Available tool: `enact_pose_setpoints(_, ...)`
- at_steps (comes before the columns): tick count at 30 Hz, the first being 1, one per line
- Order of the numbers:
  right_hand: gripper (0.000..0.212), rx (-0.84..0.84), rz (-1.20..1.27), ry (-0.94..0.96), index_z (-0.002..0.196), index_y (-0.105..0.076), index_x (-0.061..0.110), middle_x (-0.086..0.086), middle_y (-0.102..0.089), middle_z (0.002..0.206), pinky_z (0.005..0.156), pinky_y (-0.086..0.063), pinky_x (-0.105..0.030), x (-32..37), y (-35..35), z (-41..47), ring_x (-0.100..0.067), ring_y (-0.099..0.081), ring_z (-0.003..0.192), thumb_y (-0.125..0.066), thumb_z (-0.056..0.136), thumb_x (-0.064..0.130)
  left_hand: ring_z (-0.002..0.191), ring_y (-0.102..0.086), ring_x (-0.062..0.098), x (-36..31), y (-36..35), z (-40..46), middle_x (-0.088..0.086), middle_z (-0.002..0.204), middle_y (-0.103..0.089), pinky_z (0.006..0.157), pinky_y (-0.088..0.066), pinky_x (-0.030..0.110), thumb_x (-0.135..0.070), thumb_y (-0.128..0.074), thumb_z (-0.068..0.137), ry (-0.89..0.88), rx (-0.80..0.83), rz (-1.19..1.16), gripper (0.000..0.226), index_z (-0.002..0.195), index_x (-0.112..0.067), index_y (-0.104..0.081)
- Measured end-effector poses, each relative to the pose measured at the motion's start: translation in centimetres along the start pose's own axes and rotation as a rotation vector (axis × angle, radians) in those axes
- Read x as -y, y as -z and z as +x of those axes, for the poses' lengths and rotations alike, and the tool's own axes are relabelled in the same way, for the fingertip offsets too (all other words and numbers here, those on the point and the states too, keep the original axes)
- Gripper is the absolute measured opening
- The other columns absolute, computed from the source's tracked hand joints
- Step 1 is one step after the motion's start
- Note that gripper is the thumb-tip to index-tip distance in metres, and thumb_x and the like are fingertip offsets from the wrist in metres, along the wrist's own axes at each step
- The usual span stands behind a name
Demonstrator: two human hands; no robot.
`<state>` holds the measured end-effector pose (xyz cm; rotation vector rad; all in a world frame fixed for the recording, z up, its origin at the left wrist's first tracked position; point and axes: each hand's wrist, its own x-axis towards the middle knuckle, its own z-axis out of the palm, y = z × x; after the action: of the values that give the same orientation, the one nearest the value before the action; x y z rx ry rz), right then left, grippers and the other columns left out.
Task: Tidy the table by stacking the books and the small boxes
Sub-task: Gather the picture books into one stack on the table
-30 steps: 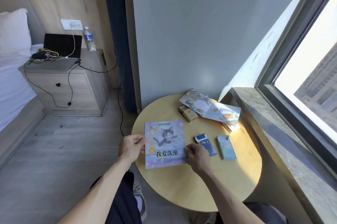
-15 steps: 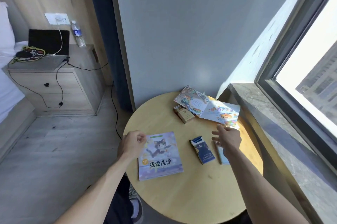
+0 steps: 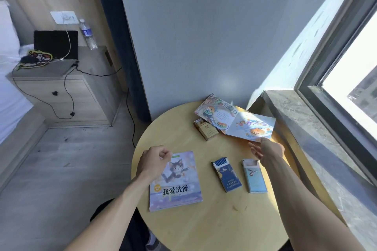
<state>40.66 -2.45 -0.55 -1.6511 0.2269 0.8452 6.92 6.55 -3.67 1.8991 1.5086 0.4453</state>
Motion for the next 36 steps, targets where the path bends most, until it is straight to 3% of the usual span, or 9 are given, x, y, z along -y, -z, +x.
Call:
enact_pose_setpoints(7,0.032,0.047,0.117,0.102,0.134,-0.055,0.004,-0.015,-0.078,0.093,0.054,-0.059,-0.03,0.4,0.2,-1.8,-0.022,-0.078,0.071,-0.053,0.104,0.015,0.077,-0.07,0.012,-1.0,0.3,-0.7,-0.016,0.079,-0.074,0.074,-0.058,0.035,-0.031,-0.065,0.095,-0.037,0.0,-0.032,0.027,0.068,-0.035,-0.066)
enact_pose_setpoints(12,0.029,0.126,0.261,0.173,0.13,-0.054,0.004,-0.018,-0.075,0.09,0.064,-0.062,-0.032,1.6,1.1,-6.3,-0.024,-0.077,0.074,-0.047,0.103,0.003,0.075,-0.071,0.011,-2.2,0.9,-2.7,-0.015,0.081,-0.075,0.076,-0.058,0.035,-0.031,-0.062,0.096,-0.095,0.016,-0.076,0.023,0.074,-0.033,-0.067)
enact_pose_setpoints(17,0.017,0.217,0.311,0.222,0.115,-0.06,0.006,-0.015,-0.077,0.087,0.063,-0.061,-0.031,1.5,1.8,-10.9,-0.02,-0.077,0.071,-0.05,0.101,0.003,0.066,-0.071,0.007,-3.4,2.4,-4.8,-0.01,0.083,-0.077,0.074,-0.059,0.036,-0.025,-0.056,0.102,-0.17,0.042,-0.195,0.016,0.105,-0.027,-0.071)
enact_pose_setpoints(20,0.016,0.284,0.293,0.237,0.105,-0.061,0.006,-0.016,-0.077,0.079,0.058,-0.062,-0.028,0.5,1.7,-13.4,-0.019,-0.077,0.067,-0.049,0.098,-0.002,0.066,-0.068,0.007,-4.0,3.3,-6.3,-0.005,0.091,-0.077,0.062,-0.055,0.022,-0.02,-0.051,0.105,-0.196,0.102,-0.286,0.025,0.122,-0.022,-0.069)
enact_pose_setpoints(26,0.019,0.412,0.144,0.261,0.104,-0.062,0.004,-0.018,-0.076,0.075,0.051,-0.058,-0.026,-2.8,0.7,-16.8,-0.022,-0.076,0.064,-0.049,0.093,-0.005,0.077,-0.07,0.02,-3.6,5.0,-8.0,0.006,0.113,-0.066,0.054,-0.056,0.025,-0.016,-0.043,0.108,-0.116,0.036,-0.668,0.058,0.153,-0.045,-0.022)
enact_pose_setpoints(29,0.02,0.48,0.037,0.292,0.1,-0.064,0.004,-0.016,-0.076,0.073,0.051,-0.057,-0.026,-4.5,0.0,-18.1,-0.023,-0.074,0.063,-0.046,0.097,-0.003,0.09,-0.07,0.029,-3.1,6.4,-8.5,0.006,0.123,-0.063,0.076,-0.061,0.051,-0.017,-0.04,0.11,-0.095,-0.025,-0.802,0.037,0.14,-0.038,-0.039)
enact_pose_setpoints(32,0.021,0.514,-0.097,0.343,0.106,-0.067,0.001,-0.017,-0.075,0.077,0.05,-0.056,-0.027,-6.0,-1.1,-19.0,-0.023,-0.074,0.062,-0.046,0.1,0.003,0.105,-0.071,0.031,-2.1,7.2,-8.5,0.007,0.134,-0.062,0.083,-0.059,0.062,-0.022,-0.039,0.11,-0.106,-0.04,-0.838,0.028,0.132,-0.03,-0.054)
enact_pose_setpoints(34,0.021,0.539,-0.174,0.37,0.109,-0.068,0.001,-0.02,-0.075,0.079,0.05,-0.056,-0.027,-6.8,-1.9,-19.4,-0.024,-0.074,0.062,-0.049,0.101,0.007,0.117,-0.067,0.03,-1.6,7.2,-8.3,0.004,0.142,-0.059,0.079,-0.063,0.053,-0.029,-0.042,0.109,-0.092,-0.018,-0.857,0.036,0.143,-0.025,-0.052)
enact_pose_setpoints(36,0.021,0.58,-0.214,0.37,0.111,-0.067,0.001,-0.024,-0.076,0.083,0.05,-0.055,-0.028,-7.5,-2.6,-19.8,-0.026,-0.075,0.065,-0.05,0.101,0.009,0.116,-0.067,0.028,-1.6,7.2,-8.3,0.004,0.135,-0.064,0.071,-0.062,0.035,-0.029,-0.047,0.108,-0.071,-0.004,-0.846,0.031,0.134,-0.022,-0.06)
